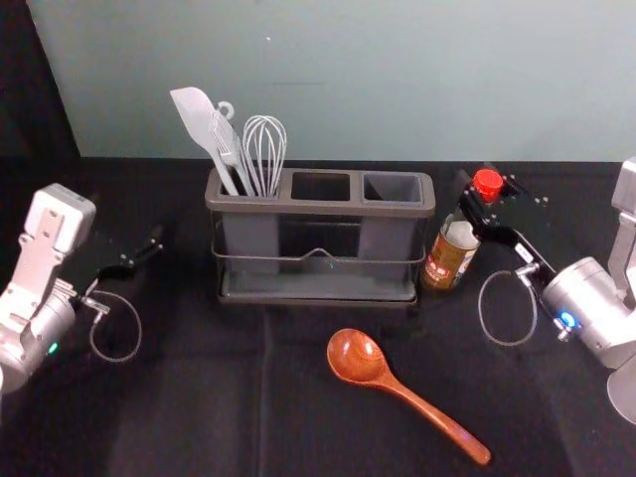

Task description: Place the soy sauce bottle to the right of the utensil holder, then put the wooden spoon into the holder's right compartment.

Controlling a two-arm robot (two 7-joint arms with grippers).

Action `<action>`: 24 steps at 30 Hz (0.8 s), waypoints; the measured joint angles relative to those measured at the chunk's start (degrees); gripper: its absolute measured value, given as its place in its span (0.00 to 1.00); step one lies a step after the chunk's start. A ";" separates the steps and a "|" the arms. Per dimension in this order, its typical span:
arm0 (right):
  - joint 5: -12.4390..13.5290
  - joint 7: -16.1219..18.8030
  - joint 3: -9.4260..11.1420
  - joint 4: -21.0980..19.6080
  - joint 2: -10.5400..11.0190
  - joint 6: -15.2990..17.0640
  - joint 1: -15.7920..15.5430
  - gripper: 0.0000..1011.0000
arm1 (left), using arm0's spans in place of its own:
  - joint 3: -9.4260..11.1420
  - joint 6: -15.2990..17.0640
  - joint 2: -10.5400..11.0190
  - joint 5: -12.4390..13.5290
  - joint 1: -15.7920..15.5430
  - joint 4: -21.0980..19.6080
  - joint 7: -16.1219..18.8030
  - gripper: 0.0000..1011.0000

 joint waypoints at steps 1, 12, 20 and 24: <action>-0.05 0.00 0.00 0.08 -0.03 -0.06 0.03 0.42 | 0.00 0.00 0.00 0.00 0.00 0.00 0.00 0.99; -0.73 -0.35 0.35 -0.86 0.01 -0.19 -0.22 0.76 | 0.00 0.00 0.00 0.00 0.00 0.00 0.00 0.99; -1.87 -1.41 0.99 -5.57 0.93 -0.07 -1.91 0.98 | 0.00 0.00 0.00 0.00 0.00 0.00 0.00 0.99; -3.04 -1.98 1.07 -9.25 1.40 0.06 -3.13 0.99 | 0.00 0.00 0.00 0.00 0.00 0.00 0.00 0.99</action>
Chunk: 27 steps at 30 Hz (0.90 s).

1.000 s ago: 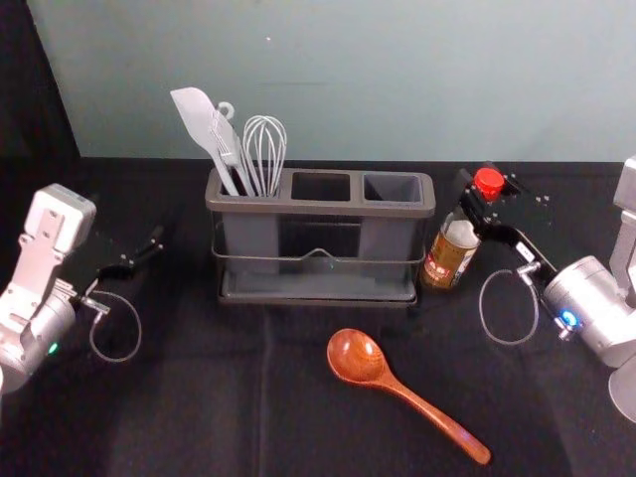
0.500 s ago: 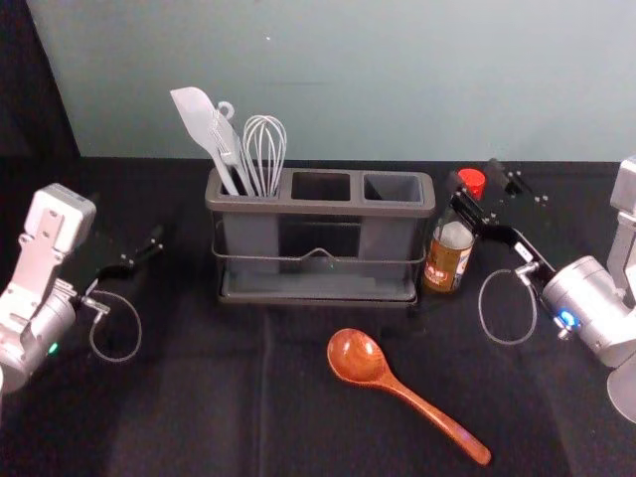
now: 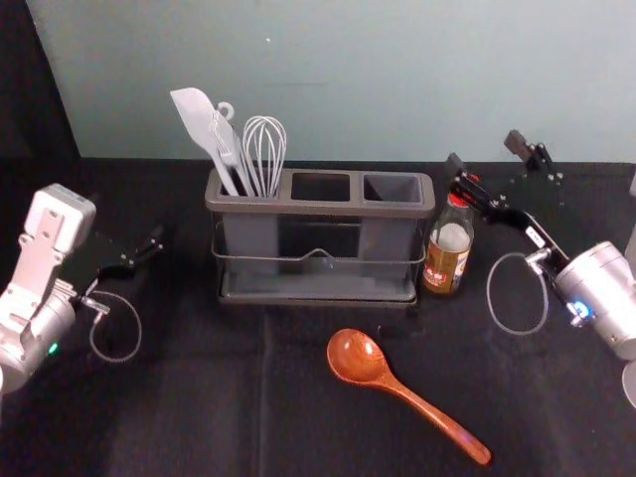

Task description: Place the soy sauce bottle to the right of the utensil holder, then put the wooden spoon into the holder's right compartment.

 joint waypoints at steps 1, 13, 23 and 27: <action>-0.20 -0.15 -0.03 -0.72 0.08 0.14 -0.23 0.99 | 0.00 0.00 0.00 0.00 0.00 0.00 0.00 0.99; -5.36 -1.43 -4.32 -9.19 1.01 5.29 -2.28 0.99 | 0.00 0.00 0.00 0.00 0.00 0.00 0.00 0.99; -7.93 -3.36 -9.20 -10.01 -1.45 11.90 -1.86 0.99 | 0.00 0.00 0.00 0.00 0.00 0.00 0.00 0.99; -9.62 -4.87 -10.78 -10.64 -2.32 14.91 -1.95 0.99 | 0.00 0.00 0.00 0.00 0.00 0.00 0.00 0.99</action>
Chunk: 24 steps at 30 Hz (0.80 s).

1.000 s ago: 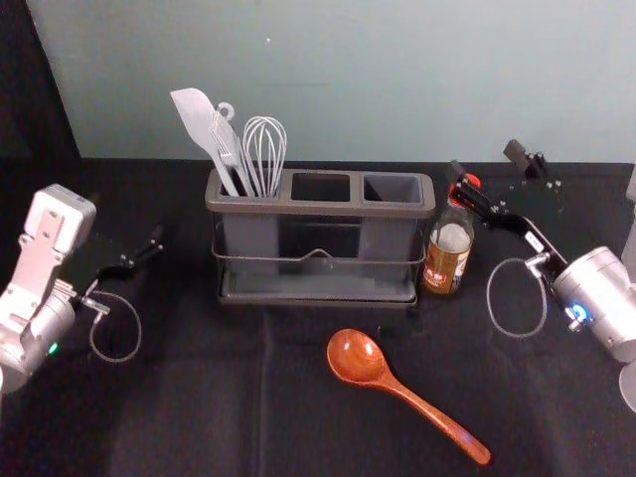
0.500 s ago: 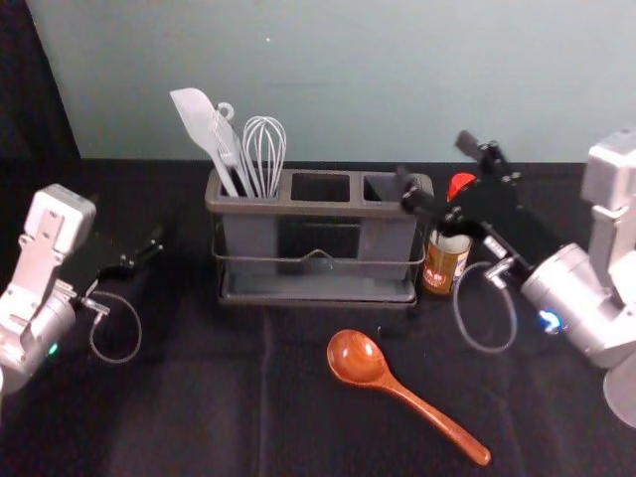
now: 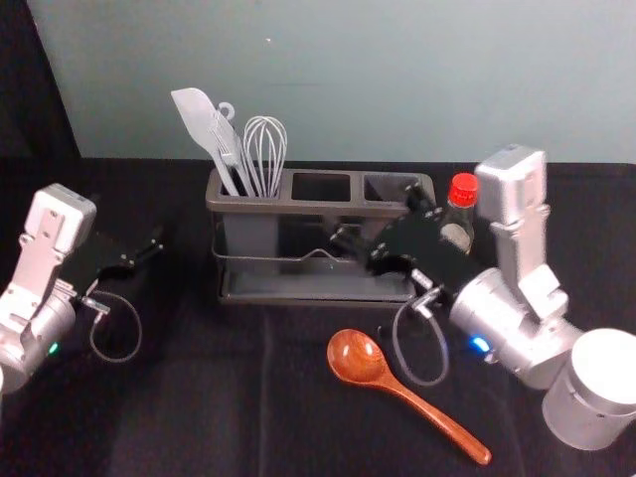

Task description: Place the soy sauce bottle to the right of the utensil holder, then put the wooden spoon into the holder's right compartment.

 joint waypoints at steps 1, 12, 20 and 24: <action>-0.31 -0.26 -0.28 -0.08 -0.18 0.52 -0.04 0.99 | 0.00 0.00 0.00 0.00 0.00 0.00 0.00 0.99; -2.47 -1.32 -1.74 0.00 -1.94 4.04 -0.24 0.99 | 0.00 0.00 0.00 0.00 0.00 0.00 0.00 0.99; -2.45 -1.32 -1.72 0.04 -1.93 4.04 -0.24 0.99 | 0.00 0.00 0.00 0.00 0.00 0.00 0.00 0.99; -2.44 -1.33 -1.70 0.06 -1.92 4.04 -0.26 0.99 | 0.00 0.00 0.00 0.00 0.00 0.00 0.00 0.99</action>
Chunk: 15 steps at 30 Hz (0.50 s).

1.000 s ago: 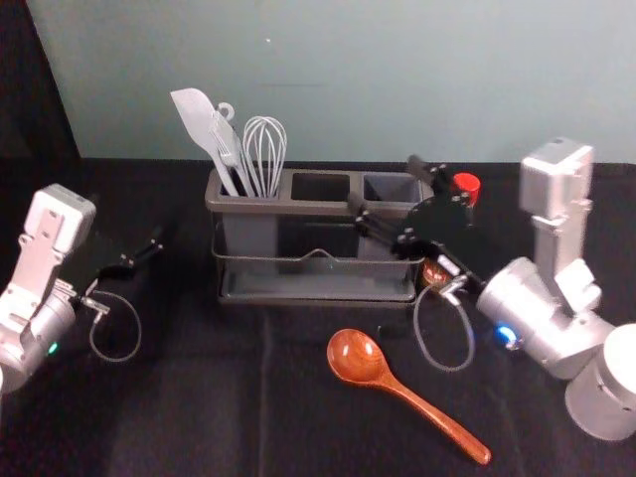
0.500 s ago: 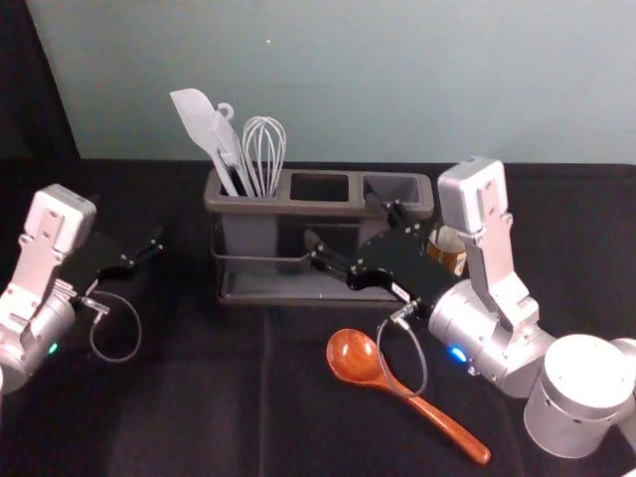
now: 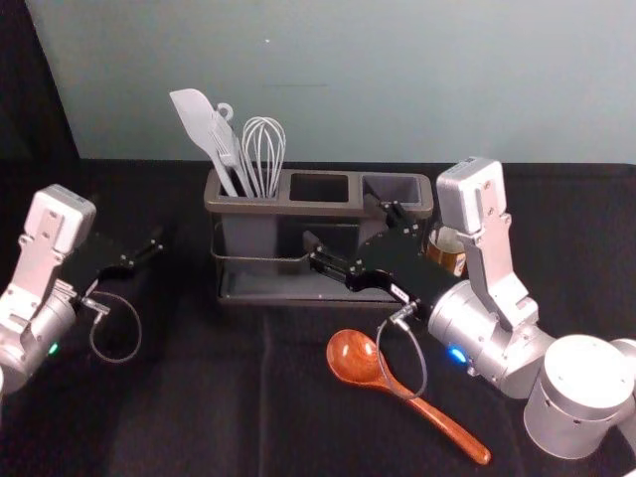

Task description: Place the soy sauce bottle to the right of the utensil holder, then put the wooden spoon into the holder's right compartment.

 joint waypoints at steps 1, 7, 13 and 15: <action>0.00 0.00 0.00 0.00 0.00 0.00 0.00 0.99 | 0.00 0.00 0.00 0.00 0.00 0.00 0.00 0.99; 0.01 0.15 0.59 -0.05 -0.04 -0.87 -0.39 0.99 | 0.00 0.00 0.00 0.00 0.00 0.00 0.00 0.99; -1.19 0.01 1.32 -3.11 0.58 -3.03 -1.85 0.99 | 0.00 0.00 0.00 0.00 0.00 0.00 0.00 0.99; -2.01 -0.14 1.18 -3.93 0.78 -3.06 -2.14 0.99 | 0.00 0.00 0.00 0.00 0.00 0.00 0.00 0.99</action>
